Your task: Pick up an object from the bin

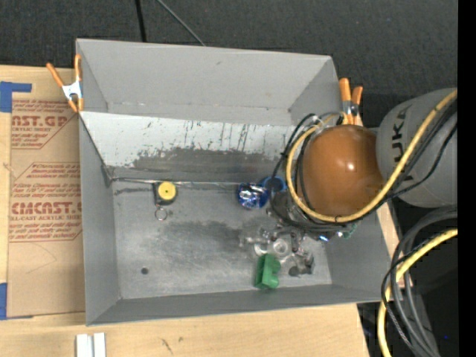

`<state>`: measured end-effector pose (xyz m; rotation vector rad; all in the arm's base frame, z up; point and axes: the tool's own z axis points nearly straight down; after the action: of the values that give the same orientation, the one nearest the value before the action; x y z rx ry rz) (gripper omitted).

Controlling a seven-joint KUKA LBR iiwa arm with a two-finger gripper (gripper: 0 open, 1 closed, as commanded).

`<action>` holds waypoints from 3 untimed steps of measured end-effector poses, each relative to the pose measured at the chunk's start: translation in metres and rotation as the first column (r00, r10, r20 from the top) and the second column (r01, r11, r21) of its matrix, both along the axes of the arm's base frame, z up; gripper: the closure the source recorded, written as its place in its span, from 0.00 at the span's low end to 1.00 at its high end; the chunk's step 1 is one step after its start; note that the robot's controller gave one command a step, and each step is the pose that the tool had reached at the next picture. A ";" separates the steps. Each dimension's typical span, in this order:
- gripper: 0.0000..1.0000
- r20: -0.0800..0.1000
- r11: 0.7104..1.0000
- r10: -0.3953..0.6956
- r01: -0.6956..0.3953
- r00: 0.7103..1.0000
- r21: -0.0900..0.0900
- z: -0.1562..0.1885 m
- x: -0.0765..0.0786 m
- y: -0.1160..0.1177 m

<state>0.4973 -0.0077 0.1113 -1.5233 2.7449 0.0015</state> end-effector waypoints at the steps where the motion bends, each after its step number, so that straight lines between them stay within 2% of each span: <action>1: 0.00 -0.005 0.958 0.288 -0.288 0.958 0.001 -0.043 -0.015 0.000; 2: 0.00 -0.007 0.958 0.286 -0.286 0.958 0.003 -0.044 -0.016 0.001; 3: 1.00 -0.007 0.958 0.286 -0.286 0.958 0.003 -0.044 -0.016 0.001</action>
Offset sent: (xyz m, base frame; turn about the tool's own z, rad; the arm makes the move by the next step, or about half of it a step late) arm -0.0136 -0.0013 -0.0413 -0.2924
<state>0.4817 -0.0063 0.0676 -1.9076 2.4999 0.0103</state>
